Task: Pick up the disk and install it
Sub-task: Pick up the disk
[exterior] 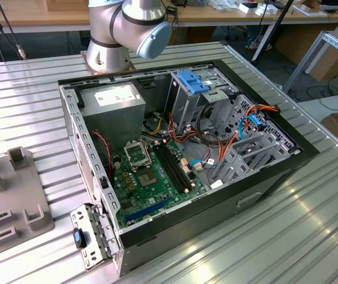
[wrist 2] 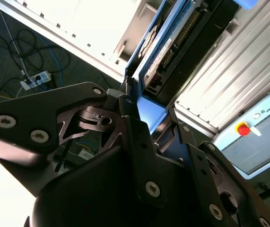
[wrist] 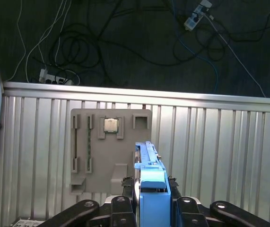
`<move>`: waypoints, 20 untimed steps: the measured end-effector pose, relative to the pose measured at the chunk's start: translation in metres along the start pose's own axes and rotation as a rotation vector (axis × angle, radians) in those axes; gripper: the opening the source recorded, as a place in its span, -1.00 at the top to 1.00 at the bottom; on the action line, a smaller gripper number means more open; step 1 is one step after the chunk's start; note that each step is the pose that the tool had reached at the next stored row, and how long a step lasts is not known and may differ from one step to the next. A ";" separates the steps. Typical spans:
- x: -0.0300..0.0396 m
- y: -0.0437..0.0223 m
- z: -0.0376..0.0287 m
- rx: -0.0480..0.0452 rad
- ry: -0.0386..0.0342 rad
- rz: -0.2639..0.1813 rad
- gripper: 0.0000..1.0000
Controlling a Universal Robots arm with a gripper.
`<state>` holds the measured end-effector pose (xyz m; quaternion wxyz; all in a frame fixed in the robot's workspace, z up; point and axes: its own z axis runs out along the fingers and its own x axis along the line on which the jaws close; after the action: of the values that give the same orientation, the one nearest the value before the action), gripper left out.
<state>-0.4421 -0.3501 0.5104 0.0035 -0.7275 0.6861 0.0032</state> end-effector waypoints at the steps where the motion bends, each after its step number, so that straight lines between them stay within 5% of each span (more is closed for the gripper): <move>1: 0.0000 -0.0004 -0.0001 -0.0001 0.0000 0.000 0.26; 20: 0.0007 -0.0129 0.0000 0.0000 0.0000 0.000 0.26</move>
<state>-0.4292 -0.3501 0.5105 0.0035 -0.7275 0.6861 0.0032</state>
